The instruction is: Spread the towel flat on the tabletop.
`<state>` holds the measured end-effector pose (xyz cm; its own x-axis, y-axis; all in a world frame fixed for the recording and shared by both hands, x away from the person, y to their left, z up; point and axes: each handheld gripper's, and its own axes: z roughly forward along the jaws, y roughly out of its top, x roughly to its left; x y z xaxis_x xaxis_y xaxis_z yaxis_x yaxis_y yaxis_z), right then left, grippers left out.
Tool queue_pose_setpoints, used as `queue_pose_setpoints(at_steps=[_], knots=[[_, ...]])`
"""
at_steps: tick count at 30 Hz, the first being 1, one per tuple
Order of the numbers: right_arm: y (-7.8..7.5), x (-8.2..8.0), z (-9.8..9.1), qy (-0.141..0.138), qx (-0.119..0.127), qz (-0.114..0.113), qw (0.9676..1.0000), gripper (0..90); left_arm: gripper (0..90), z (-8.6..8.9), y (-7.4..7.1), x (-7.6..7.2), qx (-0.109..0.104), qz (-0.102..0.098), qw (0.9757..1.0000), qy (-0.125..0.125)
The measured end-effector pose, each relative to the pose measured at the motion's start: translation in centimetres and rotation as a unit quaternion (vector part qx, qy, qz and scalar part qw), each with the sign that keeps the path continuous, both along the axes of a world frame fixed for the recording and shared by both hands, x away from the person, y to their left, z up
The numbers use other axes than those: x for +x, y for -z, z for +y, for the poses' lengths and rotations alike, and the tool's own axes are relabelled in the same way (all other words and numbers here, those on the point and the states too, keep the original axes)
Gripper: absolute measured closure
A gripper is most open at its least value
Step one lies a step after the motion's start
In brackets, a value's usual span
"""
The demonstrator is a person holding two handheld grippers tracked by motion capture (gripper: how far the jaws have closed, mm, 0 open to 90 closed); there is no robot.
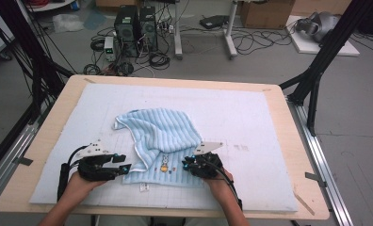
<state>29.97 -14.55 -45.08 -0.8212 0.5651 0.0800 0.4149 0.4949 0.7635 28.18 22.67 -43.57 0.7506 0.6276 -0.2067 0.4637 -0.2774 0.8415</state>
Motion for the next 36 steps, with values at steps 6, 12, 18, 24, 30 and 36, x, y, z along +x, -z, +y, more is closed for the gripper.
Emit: queue_pose_setpoints(at_steps=[6,12,18,24,30,36], knots=[[-0.1,-1.0,-0.3,-0.084,0.010,0.033,0.9958,84.7,46.8,-0.2,-0.4,1.4,-0.025,-0.016,0.9987,-0.042],[-0.2,-2.4,-0.8,-0.159,0.011,0.059,0.9854,84.7,46.8,-0.4,-0.1,2.2,-0.026,-0.026,0.9976,-0.059],[-1.1,-2.2,-1.9,-0.130,0.064,0.050,0.9882,66.9,45.9,0.3,-0.2,2.9,-0.040,-0.046,0.9951,-0.078],[-1.9,0.8,-3.3,0.019,0.090,-0.013,0.9956,44.0,39.5,0.5,-0.4,4.1,-0.045,-0.057,0.9933,-0.090],[-1.7,4.8,-2.2,0.100,0.051,-0.028,0.9933,47.7,39.3,0.5,-0.3,4.4,-0.035,-0.063,0.9933,-0.091],[-0.7,8.0,0.5,0.119,0.014,-0.015,0.9927,59.0,39.5,0.8,-0.7,4.8,-0.034,-0.074,0.9915,-0.101]])
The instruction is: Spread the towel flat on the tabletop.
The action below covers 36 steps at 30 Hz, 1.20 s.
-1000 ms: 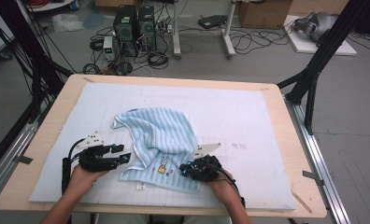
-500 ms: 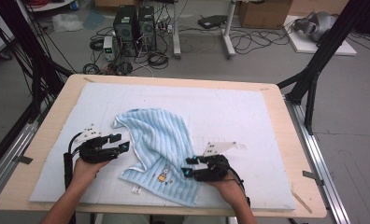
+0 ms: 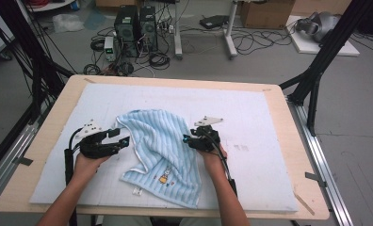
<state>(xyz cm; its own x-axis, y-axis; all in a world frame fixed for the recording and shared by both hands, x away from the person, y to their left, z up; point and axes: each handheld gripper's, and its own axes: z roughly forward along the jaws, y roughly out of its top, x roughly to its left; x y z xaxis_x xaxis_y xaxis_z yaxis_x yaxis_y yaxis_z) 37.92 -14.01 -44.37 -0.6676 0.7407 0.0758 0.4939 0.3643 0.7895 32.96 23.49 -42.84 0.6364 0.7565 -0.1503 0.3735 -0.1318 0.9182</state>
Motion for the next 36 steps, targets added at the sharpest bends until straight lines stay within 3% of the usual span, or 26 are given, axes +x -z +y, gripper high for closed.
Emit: queue_pose_setpoints(at_steps=[2,5,9,13,15,19,22,23,25,27,29,33,36], knots=[[0.5,0.6,0.5,-0.007,-0.013,0.021,0.9997,66.9,39.6,0.1,-0.1,0.4,0.001,-0.001,1.0000,-0.003],[0.5,0.5,0.2,-0.026,-0.005,0.035,0.9990,84.9,39.8,0.3,-0.3,0.9,0.000,-0.004,1.0000,-0.005],[0.0,-0.7,0.0,-0.090,-0.018,0.035,0.9951,86.6,40.8,0.4,-0.6,1.7,-0.008,-0.007,0.9999,-0.014],[-0.7,-2.5,-0.2,-0.160,-0.009,0.025,0.9868,86.6,41.2,0.7,-0.9,2.4,-0.017,-0.011,0.9994,-0.027],[-0.8,-3.2,-0.3,-0.186,-0.006,0.032,0.9820,86.6,41.4,0.9,-1.0,2.8,-0.019,-0.010,0.9993,-0.032],[-0.3,-4.4,-0.6,-0.226,-0.024,0.043,0.9729,86.6,41.5,1.2,-0.9,3.1,-0.024,-0.010,0.9988,-0.040],[-0.5,-5.0,-1.0,-0.243,-0.019,0.048,0.9687,84.5,41.6,1.4,-0.8,3.2,-0.023,-0.004,0.9989,-0.041],[-0.7,-5.1,-1.2,-0.240,-0.015,0.042,0.9696,77.3,41.6,1.4,-0.8,3.2,-0.023,-0.003,0.9989,-0.041],[-1.1,-4.7,-1.7,-0.205,-0.001,0.025,0.9785,65.3,41.6,1.3,-0.9,3.1,-0.022,-0.004,0.9989,-0.041],[-1.5,-3.9,-2.4,-0.155,0.016,0.003,0.9878,61.2,41.6,1.3,-0.9,3.1,-0.023,-0.006,0.9990,-0.039],[-1.7,-3.0,-3.2,-0.108,0.033,-0.021,0.9934,60.8,41.6,1.2,-0.9,3.1,-0.020,-0.005,0.9991,-0.037],[-2.1,-0.4,-3.7,-0.030,0.024,-0.047,0.9982,61.2,41.6,1.1,-0.8,3.1,-0.019,-0.002,0.9993,-0.033],[-2.1,1.8,-2.7,-0.016,0.003,-0.040,0.9991,60.2,41.6,1.1,-0.8,3.1,-0.021,-0.002,0.9993,-0.031]])
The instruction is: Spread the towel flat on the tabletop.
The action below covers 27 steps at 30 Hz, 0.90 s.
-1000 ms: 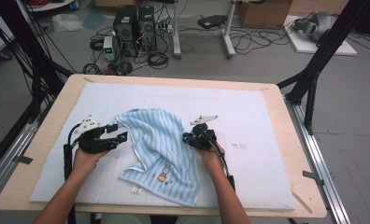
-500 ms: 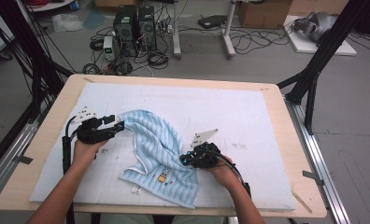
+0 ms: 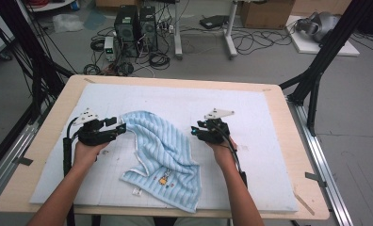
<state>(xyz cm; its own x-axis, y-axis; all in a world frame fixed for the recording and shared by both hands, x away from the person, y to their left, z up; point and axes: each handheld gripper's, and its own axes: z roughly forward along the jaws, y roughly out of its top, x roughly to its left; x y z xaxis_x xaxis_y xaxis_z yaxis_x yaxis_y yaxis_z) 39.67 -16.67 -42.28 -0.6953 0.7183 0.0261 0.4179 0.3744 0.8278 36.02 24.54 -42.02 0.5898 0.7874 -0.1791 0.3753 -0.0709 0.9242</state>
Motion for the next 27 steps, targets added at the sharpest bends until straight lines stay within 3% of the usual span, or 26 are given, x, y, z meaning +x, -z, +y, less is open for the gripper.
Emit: queue_pose_setpoints(at_steps=[3,7,12,15,18,20,22,24,25,27], knots=[[0.2,1.8,1.6,0.004,-0.014,0.003,0.9999,59.0,41.5,0.1,0.0,0.0,0.000,-0.001,1.0000,0.001],[0.9,4.0,4.5,-0.013,-0.040,0.027,0.9988,53.4,41.4,0.1,0.0,0.0,-0.002,0.001,1.0000,0.001],[1.6,5.0,8.3,-0.036,-0.065,0.043,0.9963,50.1,41.4,0.3,0.0,0.1,-0.002,0.002,1.0000,0.001],[1.9,5.0,9.6,-0.059,-0.050,0.054,0.9955,49.6,41.4,0.5,0.0,0.1,-0.005,0.002,1.0000,-0.002],[2.4,4.9,10.5,-0.078,-0.025,0.080,0.9934,45.5,41.4,0.5,0.1,0.1,-0.005,0.004,1.0000,-0.003],[2.5,4.7,10.6,-0.076,-0.023,0.082,0.9934,45.2,41.4,0.4,0.1,0.1,-0.006,0.004,1.0000,-0.003],[2.4,4.7,10.6,-0.079,-0.022,0.087,0.9928,50.9,41.4,0.4,0.2,0.1,-0.004,0.004,1.0000,-0.002],[2.3,4.6,10.6,-0.099,-0.021,0.093,0.9905,72.7,41.4,0.4,0.2,0.2,-0.004,0.005,1.0000,-0.002],[2.2,4.4,10.8,-0.118,-0.022,0.096,0.9881,77.6,41.5,0.4,0.2,0.2,-0.003,0.006,1.0000,-0.001],[1.9,4.0,11.1,-0.126,-0.041,0.084,0.9876,80.7,41.5,0.4,0.2,0.2,-0.003,0.007,1.0000,-0.002]])
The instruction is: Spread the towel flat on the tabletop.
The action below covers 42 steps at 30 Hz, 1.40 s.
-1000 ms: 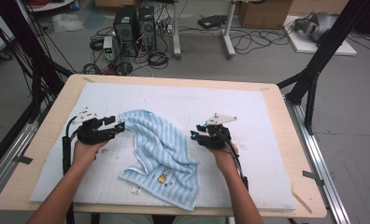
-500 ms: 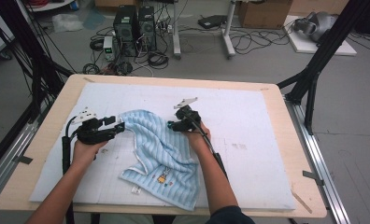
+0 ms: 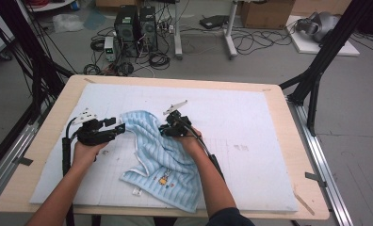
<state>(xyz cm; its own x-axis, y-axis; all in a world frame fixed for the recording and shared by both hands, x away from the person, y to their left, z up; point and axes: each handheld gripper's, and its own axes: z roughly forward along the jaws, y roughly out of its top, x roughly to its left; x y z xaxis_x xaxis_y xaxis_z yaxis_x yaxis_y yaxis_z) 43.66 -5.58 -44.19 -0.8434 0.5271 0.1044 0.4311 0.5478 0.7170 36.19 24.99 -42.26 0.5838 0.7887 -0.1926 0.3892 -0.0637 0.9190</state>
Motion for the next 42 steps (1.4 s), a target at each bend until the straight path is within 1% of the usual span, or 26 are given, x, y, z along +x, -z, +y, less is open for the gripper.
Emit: queue_pose_setpoints(at_steps=[2,3,6,8,10,12,15,16,17,18,19,20,21,22,23,24,25,27,29,31,32,34,35,38,41,42], knots=[[-0.5,-0.3,-0.1,-0.003,-0.019,-0.013,0.9997,81.5,41.5,0.1,0.0,0.0,-0.001,0.001,1.0000,-0.001],[-0.7,-0.5,-0.4,-0.002,-0.032,-0.026,0.9991,81.4,41.5,0.1,0.1,0.0,-0.003,0.002,1.0000,-0.003],[-2.0,-1.1,-2.0,0.018,-0.069,-0.070,0.9950,81.3,41.5,0.1,0.1,0.1,-0.002,0.002,1.0000,-0.002],[-2.6,-1.3,-3.2,0.033,-0.079,-0.084,0.9928,81.0,41.5,0.0,0.2,0.1,-0.002,0.003,1.0000,0.000],[-3.3,-1.5,-4.6,0.055,-0.098,-0.101,0.9885,80.9,41.5,-0.1,0.2,0.1,-0.001,0.003,1.0000,0.001],[-3.9,-1.8,-5.8,0.083,-0.125,-0.118,0.9817,80.6,41.5,-0.1,0.2,0.1,0.001,0.003,1.0000,0.002],[-3.9,-2.0,-7.0,0.115,-0.183,-0.147,0.9652,79.1,41.5,-0.2,0.2,0.1,0.003,0.005,1.0000,0.002],[-3.6,-2.0,-7.1,0.118,-0.203,-0.147,0.9608,77.8,41.5,-0.2,0.2,0.1,0.004,0.005,1.0000,0.003],[-3.3,-2.0,-7.0,0.117,-0.210,-0.145,0.9598,75.3,41.5,-0.3,0.3,0.1,0.003,0.005,1.0000,0.004],[-2.9,-2.0,-6.9,0.111,-0.213,-0.139,0.9608,71.9,41.5,-0.3,0.3,0.1,0.004,0.005,1.0000,0.004],[-2.6,-2.1,-6.9,0.100,-0.195,-0.121,0.9681,67.6,41.5,-0.3,0.3,0.1,0.005,0.005,1.0000,0.005],[-2.4,-2.0,-7.1,0.083,-0.147,-0.101,0.9805,64.1,41.5,-0.3,0.3,0.1,0.005,0.005,1.0000,0.004],[-2.5,-1.9,-7.4,0.081,-0.123,-0.093,0.9848,62.3,41.5,-0.3,0.3,0.1,0.004,0.006,1.0000,0.003],[-2.7,-1.9,-7.8,0.089,-0.096,-0.089,0.9874,62.1,41.5,-0.3,0.3,0.1,0.004,0.006,1.0000,0.003],[-3.0,-1.7,-8.4,0.104,-0.072,-0.090,0.9879,61.6,41.5,-0.2,0.3,0.1,0.004,0.007,1.0000,0.003],[-3.3,-1.4,-9.2,0.123,-0.050,-0.089,0.9872,61.4,41.5,-0.3,0.4,0.2,0.004,0.007,1.0000,0.003],[-3.6,-1.2,-9.9,0.146,-0.036,-0.089,0.9846,61.8,41.5,-0.3,0.4,0.2,0.004,0.008,1.0000,0.004],[-3.8,-0.8,-10.9,0.180,-0.032,-0.095,0.9785,63.4,41.5,-0.4,0.4,0.1,0.006,0.007,0.9999,0.006],[-3.5,-0.3,-11.6,0.203,-0.031,-0.090,0.9746,64.0,41.5,-0.4,0.4,0.1,0.007,0.006,0.9999,0.006],[-2.9,0.2,-12.0,0.203,-0.019,-0.073,0.9763,63.3,41.5,-0.4,0.4,0.1,0.006,0.008,0.9999,0.005],[-2.5,0.5,-12.0,0.193,-0.010,-0.058,0.9795,61.8,41.5,-0.4,0.4,0.1,0.006,0.008,0.9999,0.005],[-2.1,0.7,-11.9,0.178,0.003,-0.037,0.9833,59.7,41.5,-0.3,0.4,0.1,0.005,0.007,0.9999,0.005],[-1.9,0.7,-11.7,0.169,0.000,-0.032,0.9851,58.6,41.5,-0.3,0.4,0.1,0.005,0.008,1.0000,0.004],[-1.9,0.6,-11.5,0.167,-0.014,-0.035,0.9852,59.4,41.5,-0.3,0.4,0.1,0.006,0.009,0.9999,0.004],[-2.1,0.6,-11.8,0.170,-0.007,-0.037,0.9847,64.9,41.4,-0.3,0.5,0.1,0.006,0.010,0.9999,0.005],[-2.0,0.6,-11.9,0.167,-0.023,-0.038,0.9850,67.3,41.5,-0.3,0.5,0.1,0.007,0.010,0.9999,0.005]])
